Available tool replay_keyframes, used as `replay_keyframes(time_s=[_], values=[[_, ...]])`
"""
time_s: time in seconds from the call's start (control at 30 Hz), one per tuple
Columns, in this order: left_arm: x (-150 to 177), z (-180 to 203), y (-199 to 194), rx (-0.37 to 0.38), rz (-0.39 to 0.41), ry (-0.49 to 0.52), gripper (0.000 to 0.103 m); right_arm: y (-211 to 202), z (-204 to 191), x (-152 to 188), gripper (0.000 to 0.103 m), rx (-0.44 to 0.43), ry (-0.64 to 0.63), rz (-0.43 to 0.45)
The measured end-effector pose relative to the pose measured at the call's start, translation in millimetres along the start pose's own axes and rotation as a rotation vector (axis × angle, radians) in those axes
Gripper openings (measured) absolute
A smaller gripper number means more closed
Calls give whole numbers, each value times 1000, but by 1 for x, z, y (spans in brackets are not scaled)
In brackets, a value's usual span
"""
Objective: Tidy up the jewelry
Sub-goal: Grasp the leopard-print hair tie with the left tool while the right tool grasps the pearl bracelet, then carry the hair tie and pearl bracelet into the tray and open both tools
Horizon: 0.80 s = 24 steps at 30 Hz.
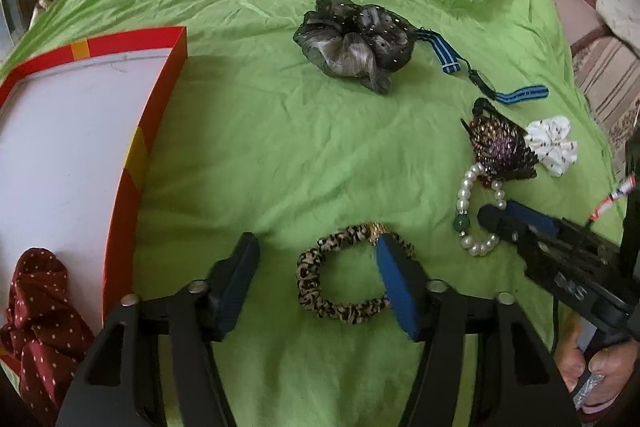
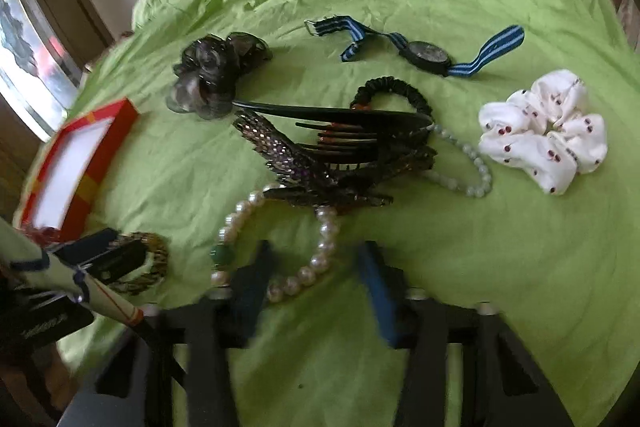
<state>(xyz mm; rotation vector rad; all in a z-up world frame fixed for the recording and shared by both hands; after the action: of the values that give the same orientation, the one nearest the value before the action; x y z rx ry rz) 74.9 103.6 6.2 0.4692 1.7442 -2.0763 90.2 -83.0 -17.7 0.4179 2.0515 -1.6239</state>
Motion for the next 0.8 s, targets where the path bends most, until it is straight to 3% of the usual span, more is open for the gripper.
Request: replay_keyframes(time_s=[0.03, 0.07, 0.27, 0.47, 0.6, 0.8], values=[[3, 4, 0, -8, -4, 17, 22, 0, 1, 0, 26, 4, -5, 4], [6, 7, 0, -10, -12, 29, 9, -1, 0, 1, 14, 3, -6, 6], [18, 16, -26, 58, -1, 13, 7, -26, 0, 8, 11, -50, 33, -5], [26, 18, -92, 111, 86, 0, 7, -71, -9, 16, 10, -81, 37, 35], [32, 3, -135, 139, 144, -31, 7, -97, -17, 18, 11, -113, 50, 54], [33, -44, -167, 96, 208, -110, 7, -123, -48, 20, 10, -138, 20, 64]])
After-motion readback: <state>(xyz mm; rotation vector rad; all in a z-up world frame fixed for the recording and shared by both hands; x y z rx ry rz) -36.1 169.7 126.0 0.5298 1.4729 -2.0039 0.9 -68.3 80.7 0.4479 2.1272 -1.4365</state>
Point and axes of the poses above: each gripper's, at about its wrist camera, not at the fingertips, and y roughly the way its jaws point, z to its right, x to its underside, the point moved 2 cm from there along y, roughly the way its jaws point, and after that the axes turned 2 degrees about -y, right-handed, at the moved point
